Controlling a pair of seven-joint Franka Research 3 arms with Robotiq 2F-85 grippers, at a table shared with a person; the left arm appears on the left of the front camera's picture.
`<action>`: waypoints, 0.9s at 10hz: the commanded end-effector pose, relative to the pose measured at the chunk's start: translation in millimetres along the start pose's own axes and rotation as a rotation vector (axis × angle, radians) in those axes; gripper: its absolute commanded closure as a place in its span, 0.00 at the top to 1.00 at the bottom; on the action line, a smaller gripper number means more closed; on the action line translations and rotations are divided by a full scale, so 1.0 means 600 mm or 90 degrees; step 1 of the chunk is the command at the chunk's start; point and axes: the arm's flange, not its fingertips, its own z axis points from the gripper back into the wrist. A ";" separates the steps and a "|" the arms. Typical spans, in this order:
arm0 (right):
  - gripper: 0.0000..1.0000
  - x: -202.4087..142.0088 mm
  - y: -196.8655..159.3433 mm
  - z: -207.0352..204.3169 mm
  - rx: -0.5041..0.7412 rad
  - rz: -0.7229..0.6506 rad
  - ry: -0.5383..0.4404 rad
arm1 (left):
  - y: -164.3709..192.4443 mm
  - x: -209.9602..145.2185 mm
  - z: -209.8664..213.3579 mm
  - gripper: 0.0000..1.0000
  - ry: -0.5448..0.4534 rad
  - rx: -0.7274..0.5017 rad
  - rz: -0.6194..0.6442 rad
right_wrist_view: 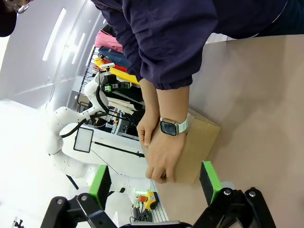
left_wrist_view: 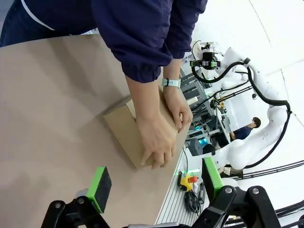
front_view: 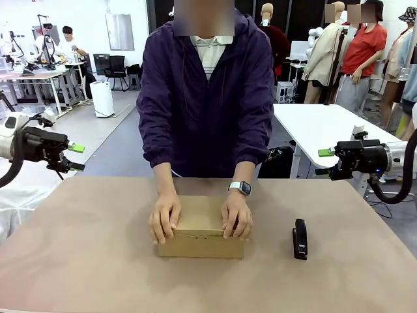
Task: Pack the items into the box.
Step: Close the Mailer Box.
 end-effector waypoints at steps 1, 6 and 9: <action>1.00 0.001 0.009 0.001 0.005 0.004 -0.001 | -0.002 -0.001 0.002 1.00 0.005 0.004 -0.008; 1.00 0.001 0.009 0.001 0.005 0.004 -0.001 | -0.002 -0.001 0.002 1.00 0.005 0.004 -0.008; 1.00 0.001 0.009 0.001 0.005 0.004 -0.001 | -0.002 -0.001 0.002 1.00 0.005 0.004 -0.008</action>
